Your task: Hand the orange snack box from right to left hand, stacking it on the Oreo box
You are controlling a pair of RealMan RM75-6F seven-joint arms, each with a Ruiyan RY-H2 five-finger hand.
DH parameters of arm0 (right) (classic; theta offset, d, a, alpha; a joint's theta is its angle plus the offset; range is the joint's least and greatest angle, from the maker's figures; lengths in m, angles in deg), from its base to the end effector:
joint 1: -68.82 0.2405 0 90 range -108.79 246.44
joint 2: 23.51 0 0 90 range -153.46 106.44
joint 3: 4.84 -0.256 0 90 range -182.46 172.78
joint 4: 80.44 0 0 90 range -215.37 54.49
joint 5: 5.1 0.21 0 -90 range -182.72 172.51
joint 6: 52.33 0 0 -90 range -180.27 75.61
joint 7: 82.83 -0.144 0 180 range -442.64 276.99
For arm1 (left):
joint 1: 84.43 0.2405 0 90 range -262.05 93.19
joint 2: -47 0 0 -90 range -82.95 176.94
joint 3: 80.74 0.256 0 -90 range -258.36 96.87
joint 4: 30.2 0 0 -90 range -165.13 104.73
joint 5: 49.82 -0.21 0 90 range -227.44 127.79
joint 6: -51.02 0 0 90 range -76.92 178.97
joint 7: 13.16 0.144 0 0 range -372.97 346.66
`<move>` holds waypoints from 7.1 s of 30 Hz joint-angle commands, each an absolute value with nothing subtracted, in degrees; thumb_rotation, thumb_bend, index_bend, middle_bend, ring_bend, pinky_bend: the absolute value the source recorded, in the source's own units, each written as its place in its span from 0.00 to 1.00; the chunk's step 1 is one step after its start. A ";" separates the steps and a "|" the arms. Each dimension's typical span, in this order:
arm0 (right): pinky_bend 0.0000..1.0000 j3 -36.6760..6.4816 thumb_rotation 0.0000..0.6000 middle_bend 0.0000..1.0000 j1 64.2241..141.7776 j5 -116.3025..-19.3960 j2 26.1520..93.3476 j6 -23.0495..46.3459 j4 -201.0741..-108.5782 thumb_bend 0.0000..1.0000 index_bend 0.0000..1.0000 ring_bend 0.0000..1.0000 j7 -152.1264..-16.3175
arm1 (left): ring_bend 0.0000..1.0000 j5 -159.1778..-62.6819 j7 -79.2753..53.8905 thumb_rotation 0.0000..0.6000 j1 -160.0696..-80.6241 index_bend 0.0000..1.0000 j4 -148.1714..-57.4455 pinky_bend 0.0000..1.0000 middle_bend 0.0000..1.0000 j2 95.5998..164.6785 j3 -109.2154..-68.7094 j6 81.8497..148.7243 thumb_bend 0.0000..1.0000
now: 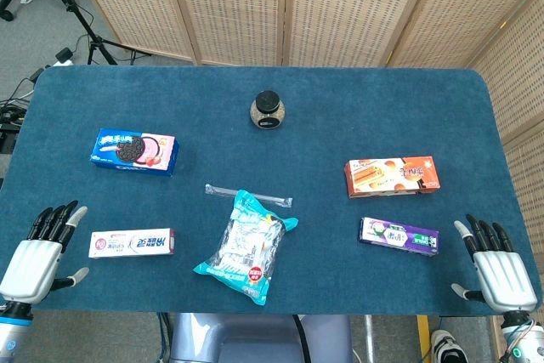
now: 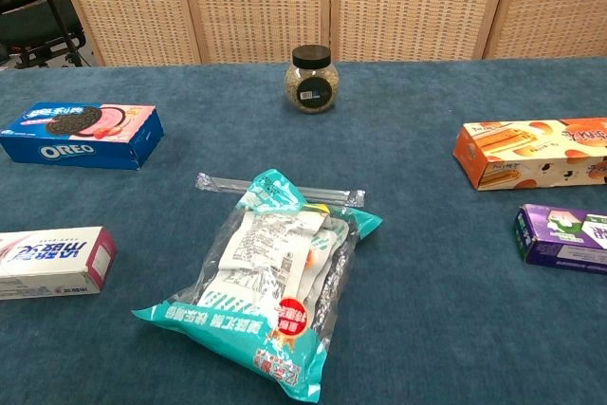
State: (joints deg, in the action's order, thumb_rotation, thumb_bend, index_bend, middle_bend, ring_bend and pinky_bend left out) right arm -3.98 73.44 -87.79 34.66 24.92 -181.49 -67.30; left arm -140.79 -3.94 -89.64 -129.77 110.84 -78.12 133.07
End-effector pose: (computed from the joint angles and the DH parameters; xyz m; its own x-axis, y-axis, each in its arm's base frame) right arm -0.3091 -0.1611 0.1540 0.5735 -0.2140 0.7908 -0.8098 -0.0023 0.5867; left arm -0.2827 0.1584 0.1267 0.4462 0.1390 0.8841 0.8938 -0.1201 -0.4322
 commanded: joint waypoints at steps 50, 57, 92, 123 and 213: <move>0.00 -13.72 1.00 0.00 88.76 -74.42 35.20 6.36 -181.09 0.00 0.00 0.00 -63.25 | 0.00 -140.40 -3.53 1.00 -89.87 0.03 -129.04 0.00 0.00 112.14 -78.42 132.80 0.13; 0.00 -15.68 1.00 0.00 97.89 -61.77 37.63 -4.62 -177.83 0.00 0.00 0.00 -58.09 | 0.00 -139.55 -4.65 1.00 -89.99 0.03 -128.64 0.00 0.00 112.13 -78.62 132.38 0.13; 0.00 -9.43 1.00 0.00 117.79 -36.67 55.59 -18.23 -148.09 0.00 0.00 0.00 -51.97 | 0.00 -137.57 -6.88 1.00 -91.51 0.03 -126.04 0.00 0.00 113.99 -77.95 128.28 0.13; 0.43 -13.01 1.00 0.49 114.91 -50.44 57.84 -1.49 -154.08 0.09 0.55 0.41 -52.43 | 0.00 -139.27 -8.28 1.00 -91.36 0.03 -127.09 0.00 0.00 113.39 -77.50 129.74 0.14; 0.17 -22.43 1.00 0.00 142.05 -10.14 72.76 7.41 -159.96 0.00 0.00 0.00 -14.63 | 0.00 -140.01 -17.32 1.00 -92.16 0.03 -128.06 0.00 0.00 110.19 -76.80 128.73 0.14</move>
State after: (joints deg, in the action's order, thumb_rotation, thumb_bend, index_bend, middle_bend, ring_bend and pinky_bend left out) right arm -22.83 142.42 -9.88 73.33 7.04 -159.40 -14.49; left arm -140.02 -17.33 -92.16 -128.06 110.19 -76.80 128.74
